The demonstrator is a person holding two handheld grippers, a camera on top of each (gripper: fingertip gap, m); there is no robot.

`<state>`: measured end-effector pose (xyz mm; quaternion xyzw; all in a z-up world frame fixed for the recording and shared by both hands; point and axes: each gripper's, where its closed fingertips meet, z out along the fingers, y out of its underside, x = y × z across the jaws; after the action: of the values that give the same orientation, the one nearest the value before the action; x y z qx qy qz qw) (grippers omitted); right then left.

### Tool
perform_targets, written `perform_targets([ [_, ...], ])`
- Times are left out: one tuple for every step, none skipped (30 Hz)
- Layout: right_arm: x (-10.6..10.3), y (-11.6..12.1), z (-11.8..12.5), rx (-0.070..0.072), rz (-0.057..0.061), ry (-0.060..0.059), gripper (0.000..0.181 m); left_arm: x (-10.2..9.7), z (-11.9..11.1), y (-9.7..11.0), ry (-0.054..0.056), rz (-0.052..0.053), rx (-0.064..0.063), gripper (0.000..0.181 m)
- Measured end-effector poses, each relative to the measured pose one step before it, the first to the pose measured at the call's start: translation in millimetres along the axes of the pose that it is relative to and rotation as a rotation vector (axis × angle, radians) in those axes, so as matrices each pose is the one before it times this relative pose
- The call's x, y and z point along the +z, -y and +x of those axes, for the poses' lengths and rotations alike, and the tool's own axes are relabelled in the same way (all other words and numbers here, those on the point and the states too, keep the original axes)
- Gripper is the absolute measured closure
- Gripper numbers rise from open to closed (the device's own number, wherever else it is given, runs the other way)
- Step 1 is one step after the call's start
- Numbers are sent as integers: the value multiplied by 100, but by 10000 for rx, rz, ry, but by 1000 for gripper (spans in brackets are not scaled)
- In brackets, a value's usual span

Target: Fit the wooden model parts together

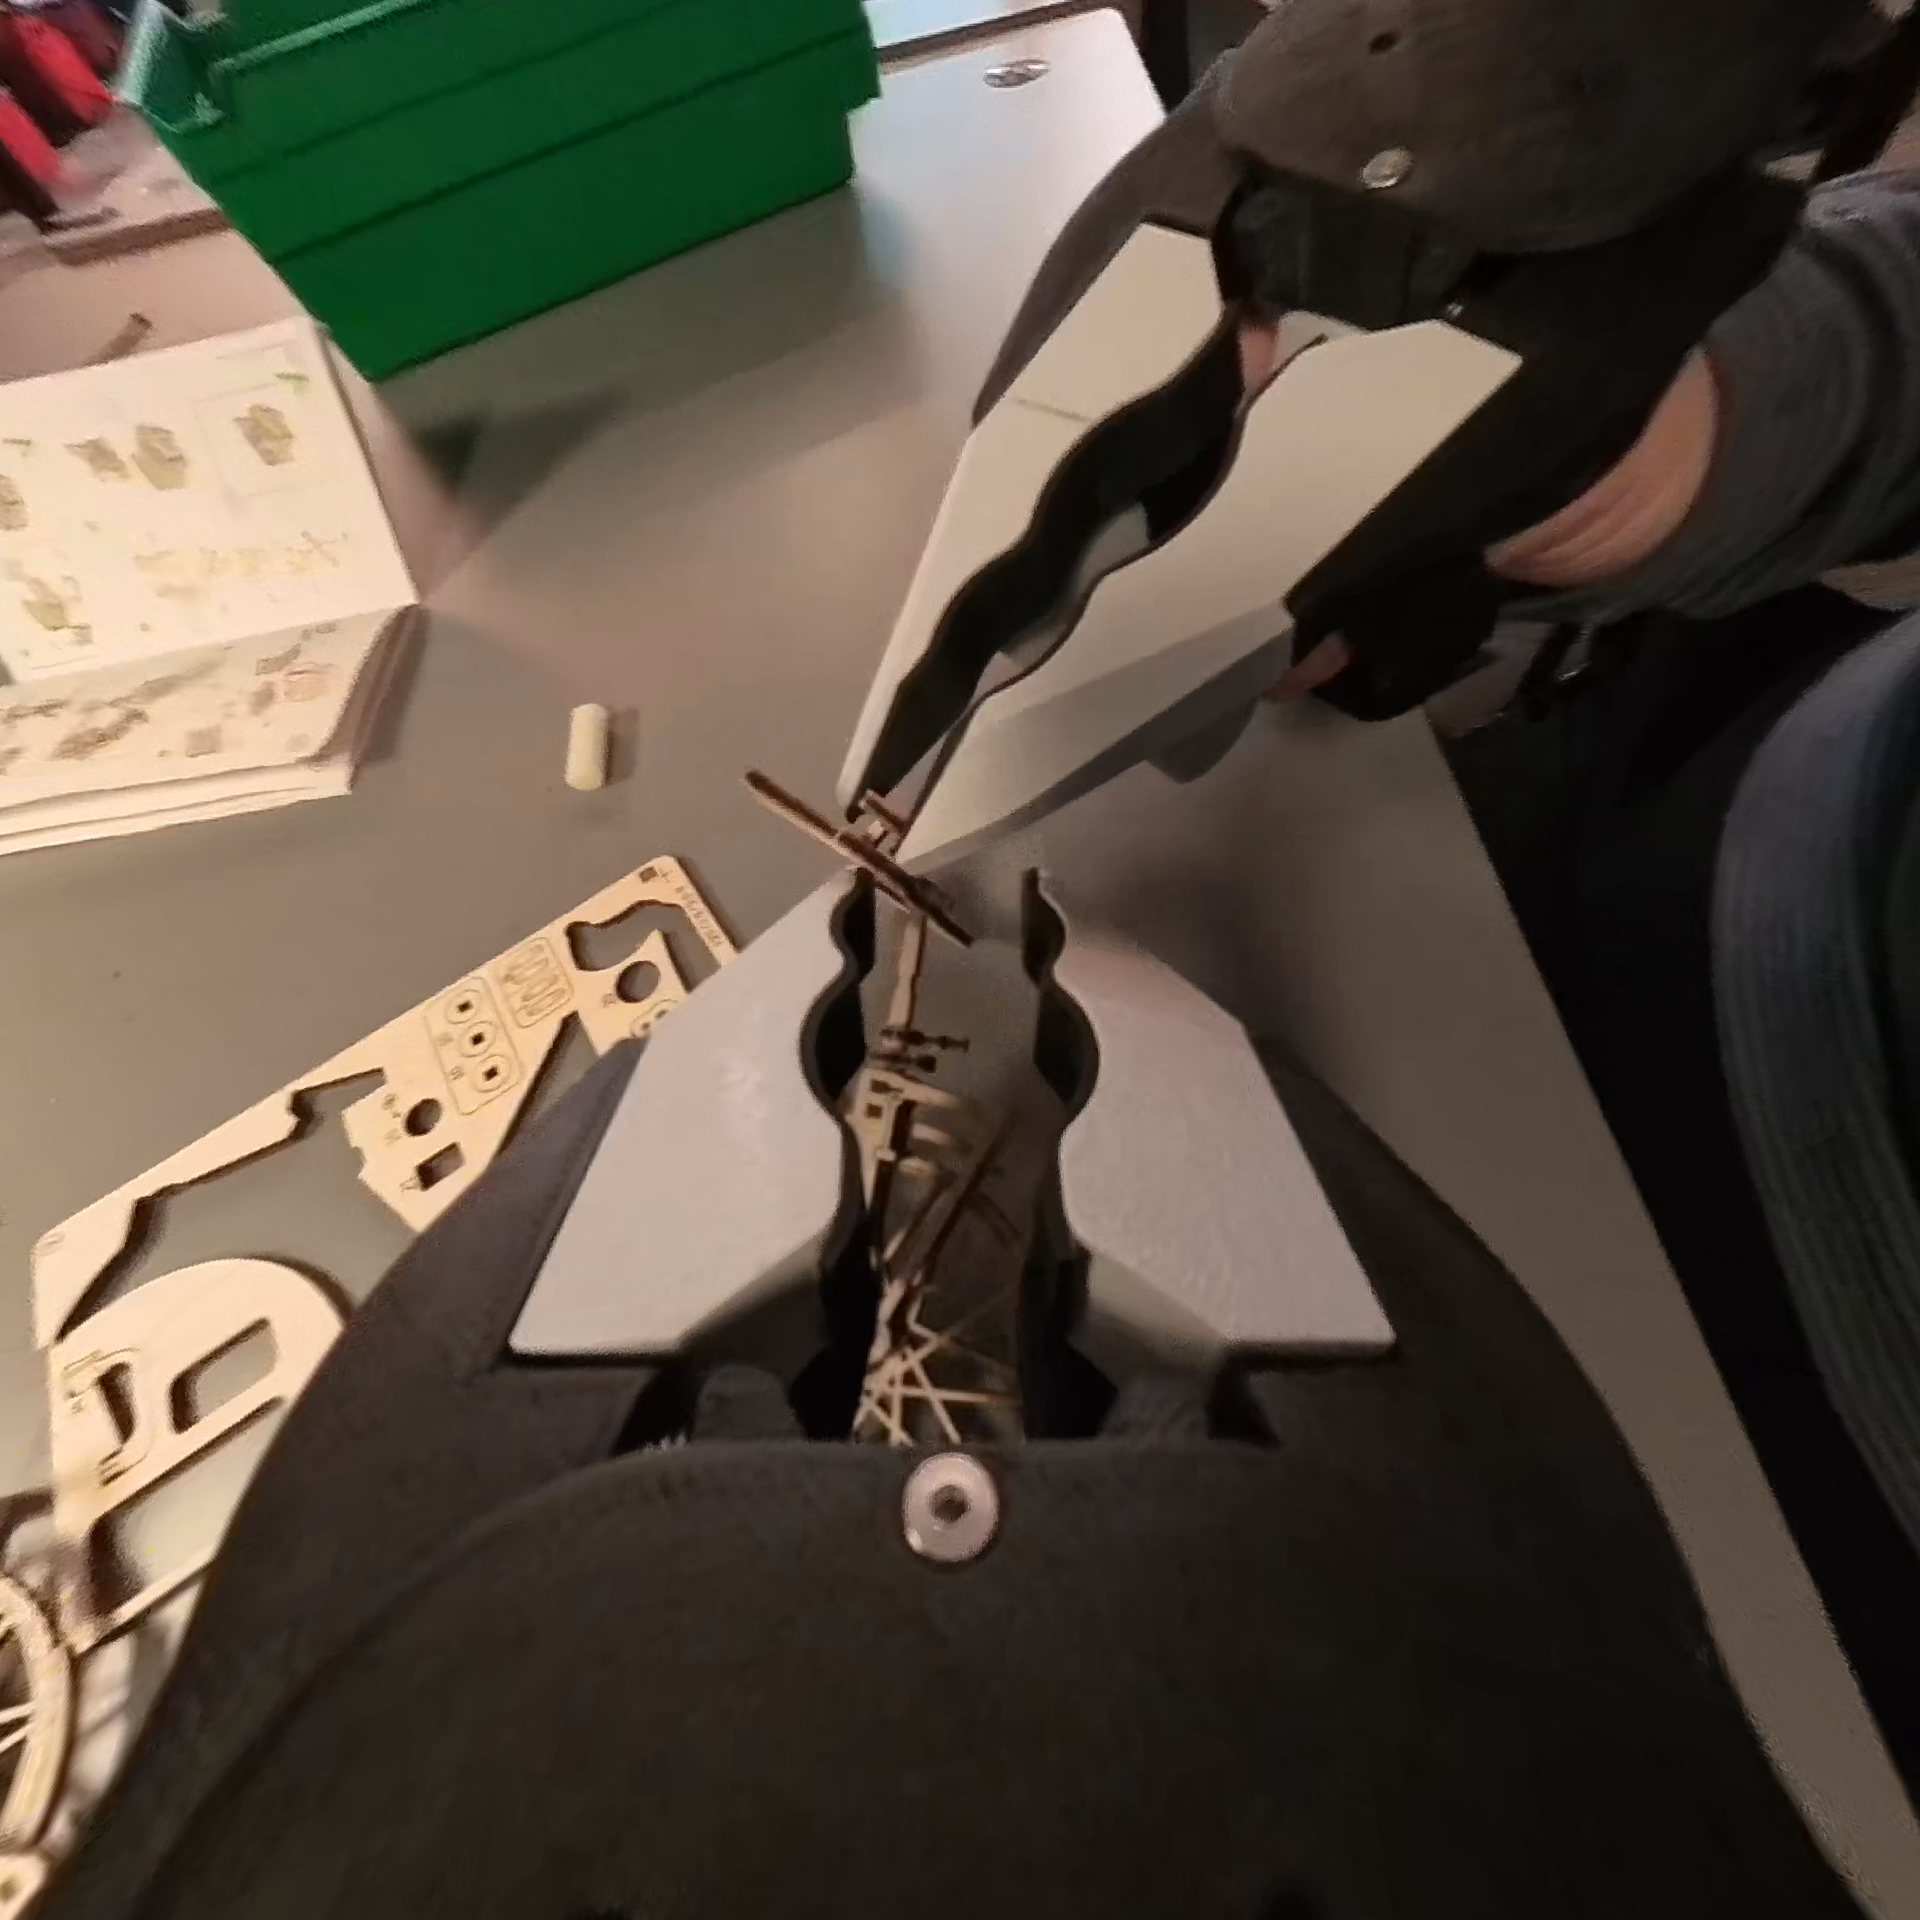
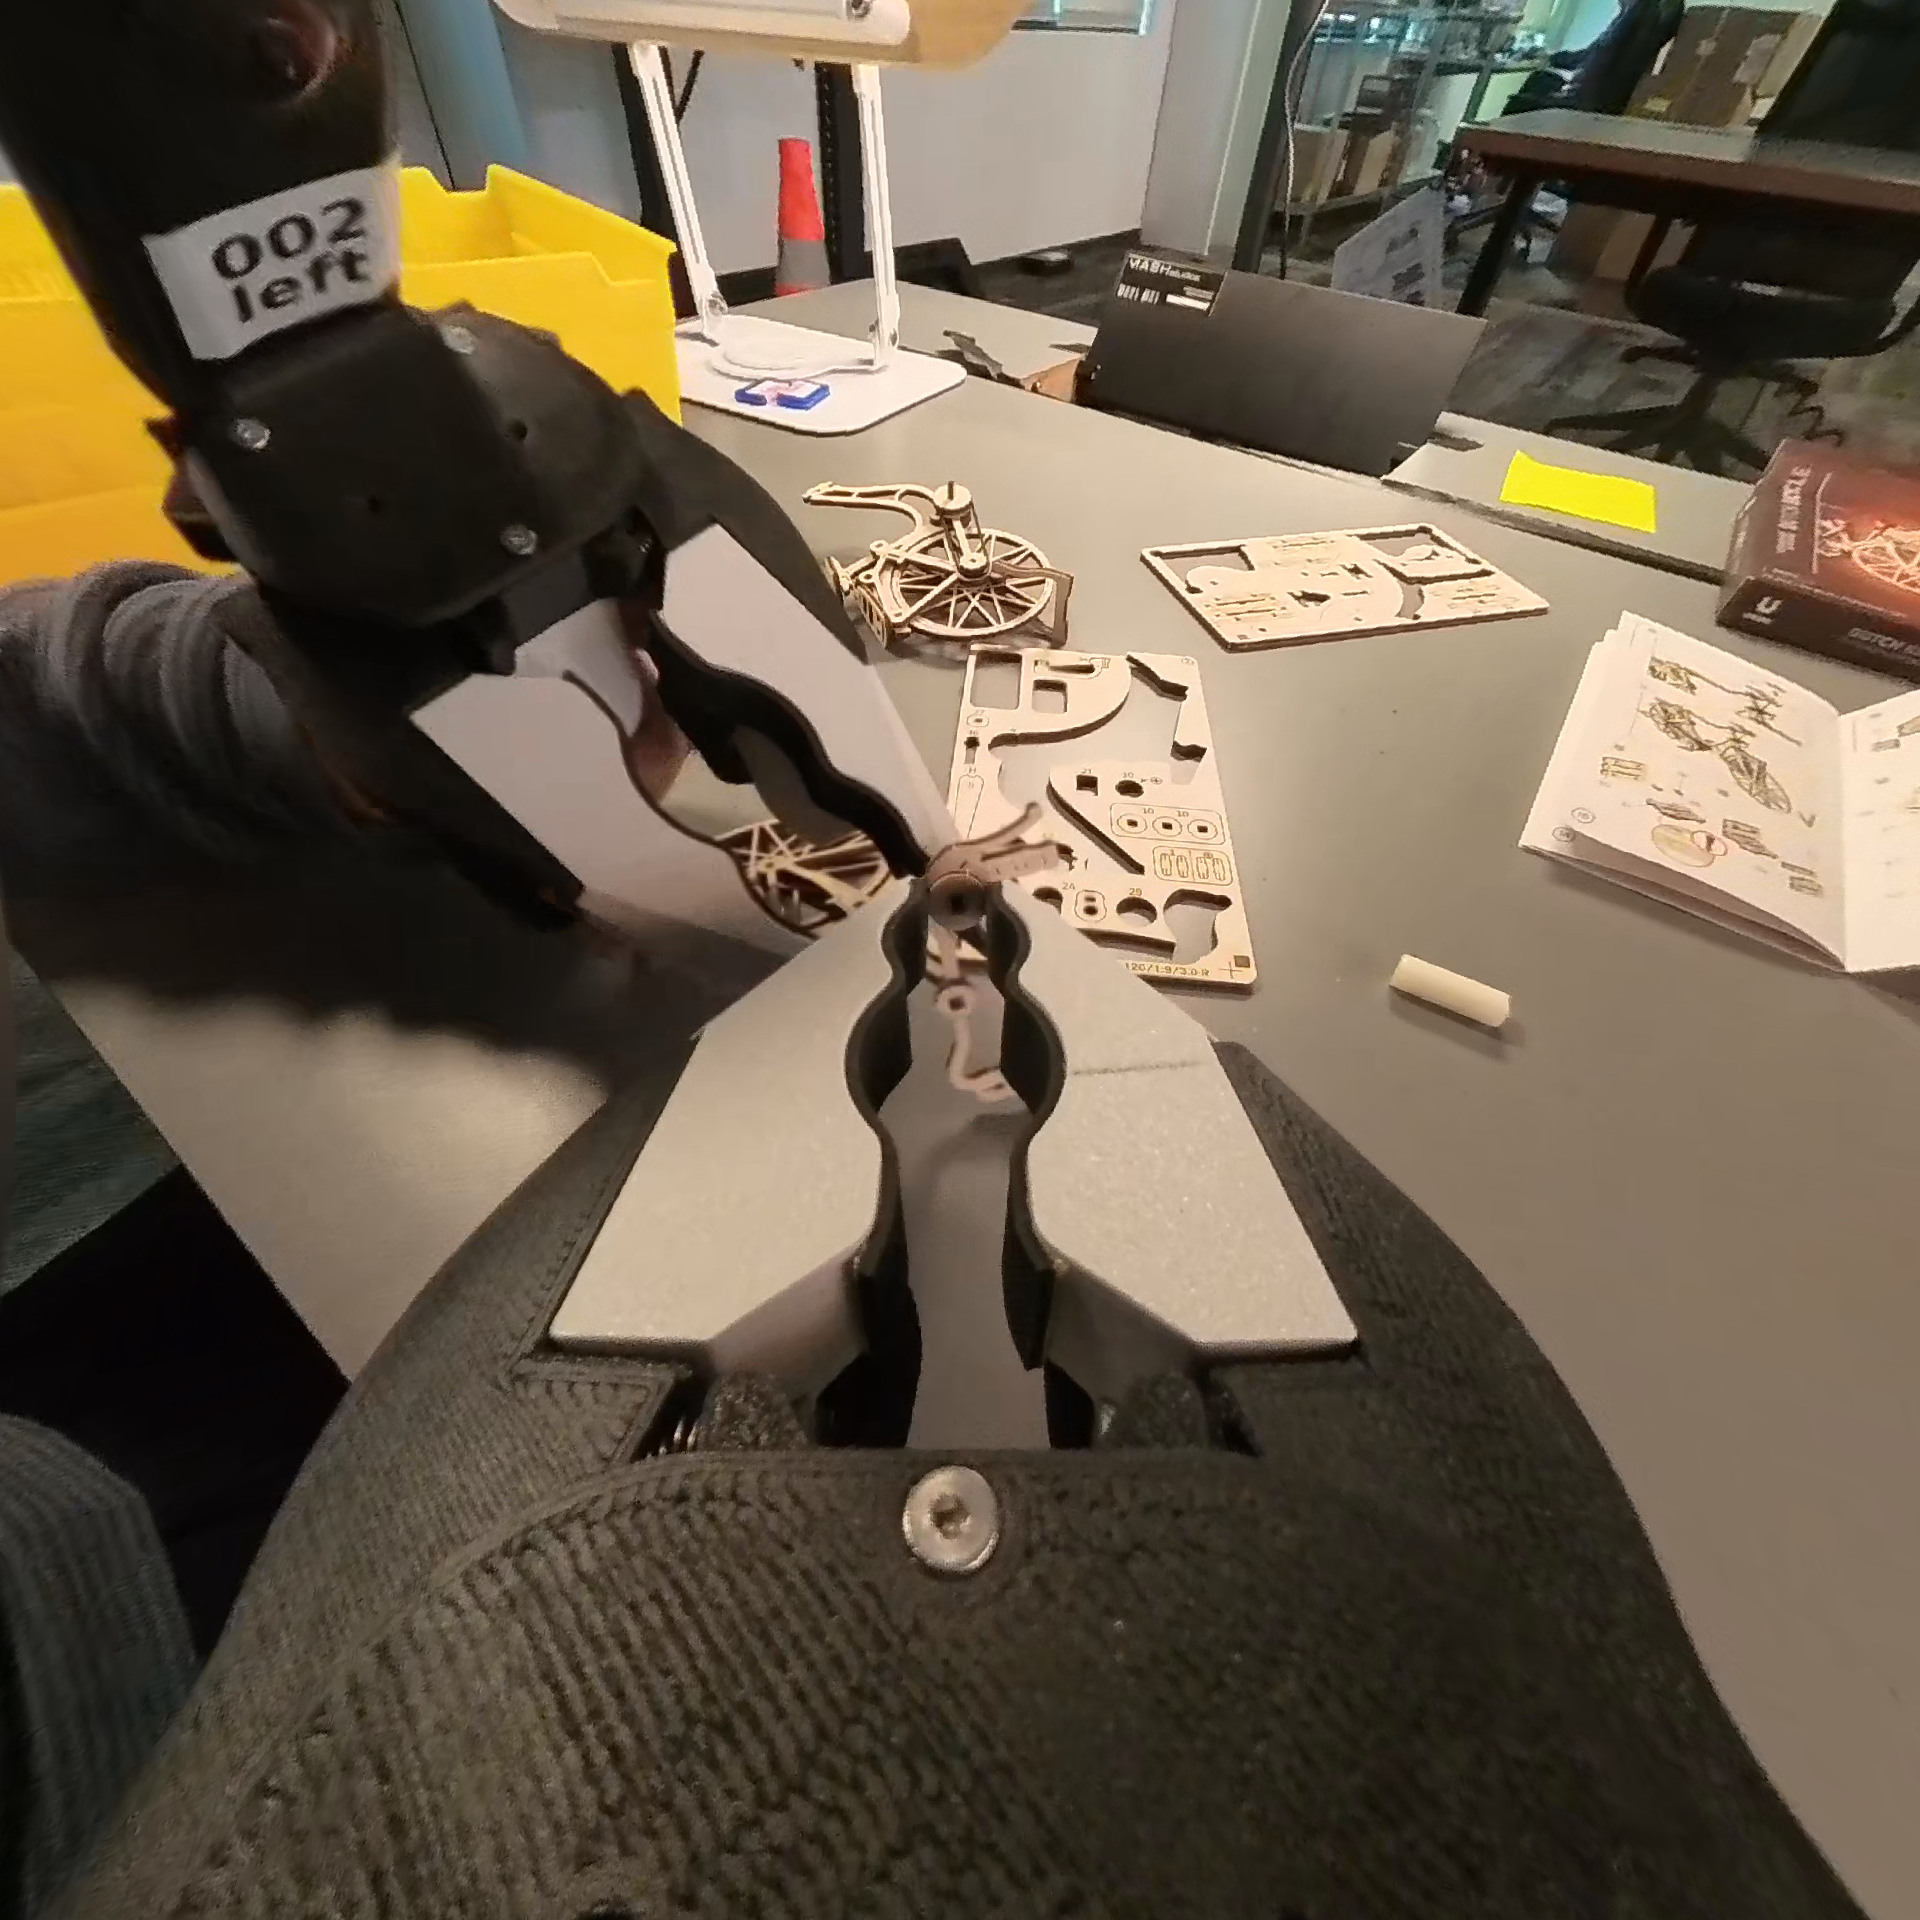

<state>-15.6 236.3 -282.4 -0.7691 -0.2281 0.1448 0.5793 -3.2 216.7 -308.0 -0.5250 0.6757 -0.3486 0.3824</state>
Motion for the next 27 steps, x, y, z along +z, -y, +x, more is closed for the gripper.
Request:
perform_targets([
  [2,-60,16,17,-38,74,173,0,144,4,-219,25,-196,153],
  [-7,-38,13,28,-18,69,173,-18,165,26,-229,44,-171,151],
  [5,-22,-5,21,-17,68,173,-42,204,0,-246,29,-116,148],
  [3,-51,-13,4,-34,60,173,-55,216,-25,-238,14,-73,145],
  [21,-55,-28,-31,-43,59,173,-77,174,-26,-217,11,-80,143],
  [16,-42,-18,-63,-40,32,173,-54,187,15,-222,25,-124,140],
  [9,2,-11,-84,-20,30,173,-53,155,60,-214,63,-173,138],
  [-7,0,-35,-90,-26,47,173,-60,97,64,-198,83,-213,138],
  [3,7,-53,-78,-23,58,173,-76,45,73,-175,108,-228,139],
  [4,25,-68,-87,0,55,173,-83,-97,41,-75,92,-227,143],
  [21,17,-88,-93,4,51,173,-78,-151,13,-12,52,-173,148],
  [24,33,-93,-86,15,31,173,-76,-130,24,8,45,-113,152],
  [18,14,-1,-85,9,-30,173,-85,13,90,-39,70,-50,152],
  [17,-10,25,-97,-4,-49,173,-84,12,128,-7,61,-10,152],
  [8,6,-11,-75,14,-11,173,-87,-28,98,36,29,26,152],
  [9,2,-71,-39,11,24,173,-90,-56,118,67,40,22,152],
  [8,-14,-69,-26,17,26,173,-59,-93,76,96,17,-1,152],
  [-2,2,-35,-25,25,3,173,-42,-142,-12,111,-25,-26,152],
  [-26,49,-50,-34,52,9,173,1,-95,-72,64,-60,-37,152],
  [-37,81,-2,-37,64,-21,173,38,110,-76,-73,-47,-21,151],
  [-21,6,22,-24,8,-26,173,52,379,-95,-265,-47,27,142],
  [15,-60,11,-23,-39,-12,173,85,-54,-148,26,-98,-155,144],
  [26,-98,7,-17,-66,-17,173,119,15,-226,-30,-156,-112,144],
  [31,-109,-18,-21,-78,1,173,107,-98,-260,62,-183,-93,144],
  [24,-93,-35,-14,-62,17,173,107,-117,-261,84,-170,-47,144],
  [9,-84,27,6,-56,-19,173,43,-81,-113,82,-87,-28,144],
  [19,-140,93,26,-94,-51,173,-3,-26,34,58,-17,-36,144],
])
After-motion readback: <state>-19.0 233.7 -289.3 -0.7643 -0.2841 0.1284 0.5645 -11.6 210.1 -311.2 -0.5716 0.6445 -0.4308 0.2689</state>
